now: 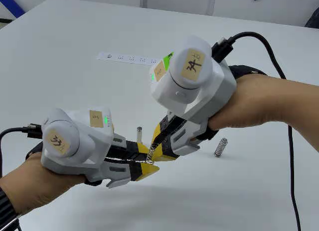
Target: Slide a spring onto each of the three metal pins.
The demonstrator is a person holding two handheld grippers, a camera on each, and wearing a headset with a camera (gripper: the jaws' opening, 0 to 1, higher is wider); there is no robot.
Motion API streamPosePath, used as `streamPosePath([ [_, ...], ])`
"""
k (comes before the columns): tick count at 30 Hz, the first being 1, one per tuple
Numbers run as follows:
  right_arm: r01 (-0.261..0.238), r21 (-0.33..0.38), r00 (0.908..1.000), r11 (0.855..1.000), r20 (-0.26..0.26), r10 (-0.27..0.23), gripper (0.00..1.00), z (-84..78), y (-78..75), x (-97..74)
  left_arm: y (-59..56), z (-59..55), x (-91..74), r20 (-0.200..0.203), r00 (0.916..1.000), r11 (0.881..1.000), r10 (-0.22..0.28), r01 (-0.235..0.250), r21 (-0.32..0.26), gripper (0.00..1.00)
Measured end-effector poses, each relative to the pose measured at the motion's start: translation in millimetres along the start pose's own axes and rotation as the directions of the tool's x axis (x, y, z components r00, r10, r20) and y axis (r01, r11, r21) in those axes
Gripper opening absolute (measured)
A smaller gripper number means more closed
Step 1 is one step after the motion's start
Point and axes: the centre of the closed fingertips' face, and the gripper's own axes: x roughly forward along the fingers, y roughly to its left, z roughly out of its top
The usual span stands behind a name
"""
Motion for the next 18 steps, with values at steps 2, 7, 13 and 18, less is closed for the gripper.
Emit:
streamPosePath([
  [2,-0.002,0.003,1.0,1.0,-0.004,0.002,0.12,-1.1,-0.4,0.1,0.5,-0.8,0.0,0.0,1.0,1.0,0.003,-0.003,-0.002,0.11],
  [7,0.006,0.008,0.9998,1.0,-0.019,-0.006,0.12,-6.1,-4.3,-1.2,1.8,-0.2,-0.8,0.004,1.0,1.0,0.009,-0.009,-0.017,0.16],
  [13,0.016,0.022,0.9992,1.0,-0.038,-0.015,0.12,-16.1,-12.0,-2.8,6.8,-1.4,-7.5,0.006,0.9996,0.999,0.028,-0.028,-0.03,0.2],
  [18,0.033,0.043,0.9986,0.999,-0.043,-0.031,0.12,-24.0,-20.5,-9.6,9.7,-4.1,-15.9,0.005,0.999,0.998,0.044,-0.044,-0.051,0.25],
])
